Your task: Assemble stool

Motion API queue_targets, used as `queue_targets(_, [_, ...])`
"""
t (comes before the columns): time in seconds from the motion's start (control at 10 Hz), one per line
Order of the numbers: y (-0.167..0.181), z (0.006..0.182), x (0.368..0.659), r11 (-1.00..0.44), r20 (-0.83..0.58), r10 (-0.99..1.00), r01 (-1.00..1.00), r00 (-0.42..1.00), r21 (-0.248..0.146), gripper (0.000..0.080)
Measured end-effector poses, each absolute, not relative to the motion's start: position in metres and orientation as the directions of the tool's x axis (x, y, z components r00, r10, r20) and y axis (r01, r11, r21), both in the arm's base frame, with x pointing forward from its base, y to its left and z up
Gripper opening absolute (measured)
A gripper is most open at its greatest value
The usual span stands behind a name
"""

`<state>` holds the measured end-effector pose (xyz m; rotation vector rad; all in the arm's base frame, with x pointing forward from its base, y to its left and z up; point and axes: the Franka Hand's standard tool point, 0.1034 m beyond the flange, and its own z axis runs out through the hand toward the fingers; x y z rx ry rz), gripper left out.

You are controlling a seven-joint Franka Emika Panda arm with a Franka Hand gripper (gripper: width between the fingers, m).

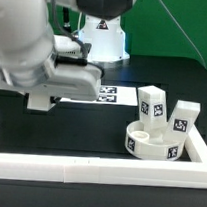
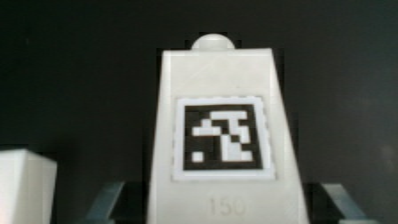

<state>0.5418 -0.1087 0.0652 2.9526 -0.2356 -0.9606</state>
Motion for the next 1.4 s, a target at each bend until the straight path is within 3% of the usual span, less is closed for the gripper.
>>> queue_targets(0.2, [-0.091,0.082,0.547,-0.990,-0.498,-0.144,-0.131,0.855,0.061,0.0337])
queue_targets(0.5, [-0.061,0.109,0.579,-0.977,-0.294,-0.213,-0.208,0.932,0.046,0.0337])
queue_targets(0.9, [-0.065,0.105,0.593,-0.978,-0.021,-0.202,-0.201,0.979,0.049,0.0337])
queue_targets(1.4, [-0.013,0.127,0.609,-0.958,0.024,-0.286,-0.286,0.958,-0.004,0.0337])
